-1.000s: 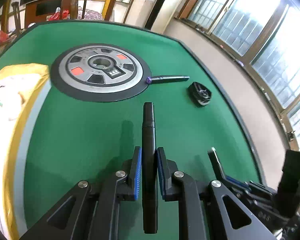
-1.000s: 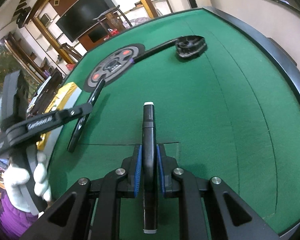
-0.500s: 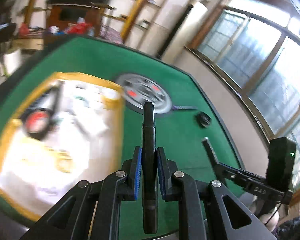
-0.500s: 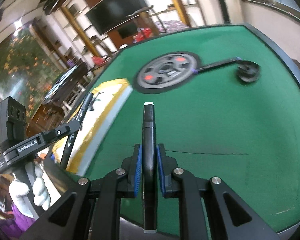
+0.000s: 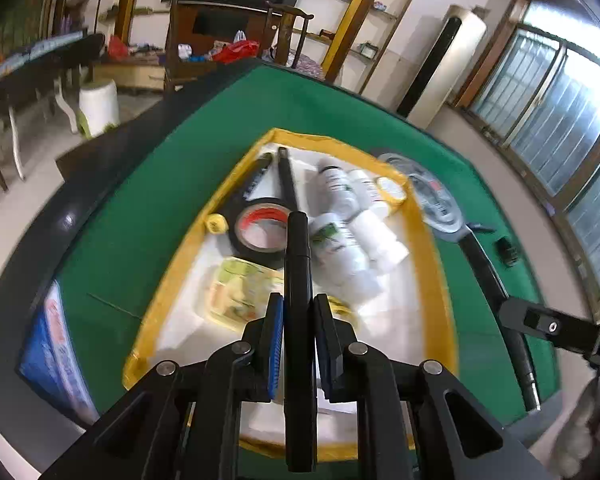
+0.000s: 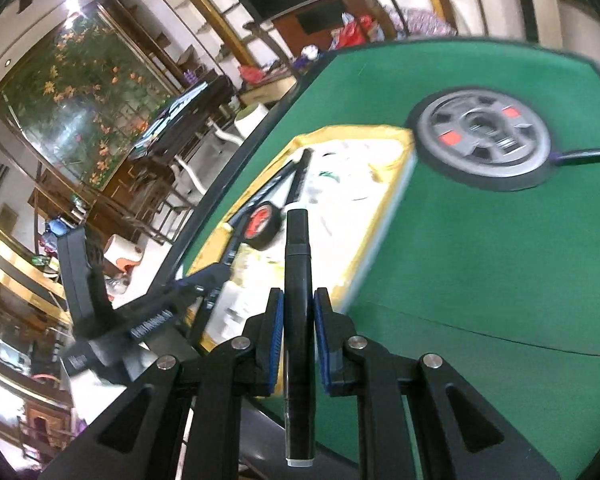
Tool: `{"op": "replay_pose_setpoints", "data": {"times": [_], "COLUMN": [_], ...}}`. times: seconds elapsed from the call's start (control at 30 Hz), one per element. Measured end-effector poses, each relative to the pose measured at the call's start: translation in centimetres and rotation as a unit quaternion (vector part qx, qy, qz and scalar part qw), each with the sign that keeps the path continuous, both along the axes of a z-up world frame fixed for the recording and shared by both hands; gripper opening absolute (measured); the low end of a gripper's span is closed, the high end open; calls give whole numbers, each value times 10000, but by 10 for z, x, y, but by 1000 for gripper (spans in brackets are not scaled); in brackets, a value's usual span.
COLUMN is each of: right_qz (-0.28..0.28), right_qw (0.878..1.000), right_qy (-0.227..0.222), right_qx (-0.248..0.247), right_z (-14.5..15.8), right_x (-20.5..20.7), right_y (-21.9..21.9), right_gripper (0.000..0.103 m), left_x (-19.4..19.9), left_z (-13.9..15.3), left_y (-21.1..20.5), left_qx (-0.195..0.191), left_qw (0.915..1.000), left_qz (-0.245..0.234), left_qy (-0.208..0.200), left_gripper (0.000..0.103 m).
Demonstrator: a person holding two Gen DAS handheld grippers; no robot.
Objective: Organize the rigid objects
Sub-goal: 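Carry both black markers over the tray, then lower both markers into the tray and open both tools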
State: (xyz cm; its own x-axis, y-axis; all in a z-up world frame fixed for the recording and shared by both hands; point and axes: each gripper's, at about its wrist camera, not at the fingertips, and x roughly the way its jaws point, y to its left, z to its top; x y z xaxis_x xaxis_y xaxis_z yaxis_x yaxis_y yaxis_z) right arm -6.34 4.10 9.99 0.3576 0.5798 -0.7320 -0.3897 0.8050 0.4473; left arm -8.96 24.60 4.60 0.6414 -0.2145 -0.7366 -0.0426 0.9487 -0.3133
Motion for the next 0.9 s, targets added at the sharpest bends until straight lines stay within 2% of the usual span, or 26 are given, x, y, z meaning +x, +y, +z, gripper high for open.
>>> {"op": "replay_pose_setpoints", "data": {"times": [0.23,0.53,0.6,0.83,0.9], "right_qz": [-251,-1073,-1130,-1153,-1161], "right_qw": [9992,9927,9923,9920,9916], "right_qy": [221,542,493,115,51], "right_qx": [-226,-104,-75,-504,-562], "right_z": [-21,-50,-50,-46,-46], "right_x": [11,26,25,20,21], "right_y": [47,40,39,49,50], "right_gripper": [15,15,15,15,15], "left_x": [9,9,8,0,-3], "left_z": [-9,-16,-16,-8,-1], "left_y": [-3,-10,-13,-16,-17], "left_qx": [394,617,722,899,992], "left_qw": [9992,9980,9973,9954,9941], "left_qz": [-28,-15,-17,77,143], "left_qy": [-53,-110,-144,-321,-416], "left_gripper": [15,15,15,15,24]}}
